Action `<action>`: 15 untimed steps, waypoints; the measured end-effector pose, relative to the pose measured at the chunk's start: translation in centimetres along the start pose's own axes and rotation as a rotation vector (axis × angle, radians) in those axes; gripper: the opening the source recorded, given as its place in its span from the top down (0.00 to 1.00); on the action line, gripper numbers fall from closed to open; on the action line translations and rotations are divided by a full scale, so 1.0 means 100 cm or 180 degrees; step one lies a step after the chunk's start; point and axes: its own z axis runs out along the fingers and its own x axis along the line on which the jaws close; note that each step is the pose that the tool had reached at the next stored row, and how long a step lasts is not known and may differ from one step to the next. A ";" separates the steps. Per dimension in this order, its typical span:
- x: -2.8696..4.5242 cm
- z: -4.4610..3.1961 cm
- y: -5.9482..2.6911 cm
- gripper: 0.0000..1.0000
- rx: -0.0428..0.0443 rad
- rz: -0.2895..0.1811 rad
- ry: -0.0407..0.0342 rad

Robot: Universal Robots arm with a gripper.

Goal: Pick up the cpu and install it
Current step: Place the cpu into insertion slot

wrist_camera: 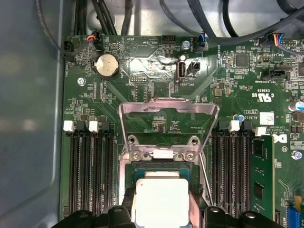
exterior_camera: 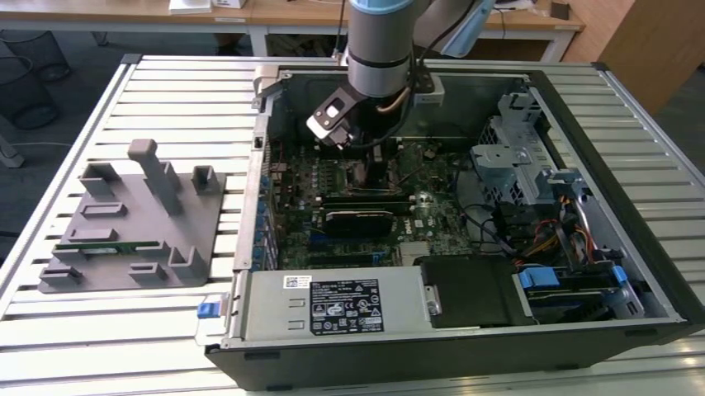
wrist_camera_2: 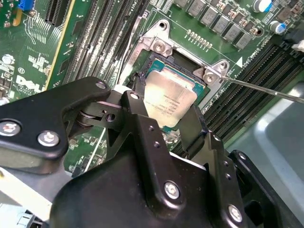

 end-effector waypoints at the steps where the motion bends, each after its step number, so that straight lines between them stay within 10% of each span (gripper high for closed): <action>1: 0.0000 0.0006 0.0000 0.47 0.0000 0.0000 0.0000; 15: 0.0000 0.0062 0.0006 0.47 0.0000 0.0001 0.0015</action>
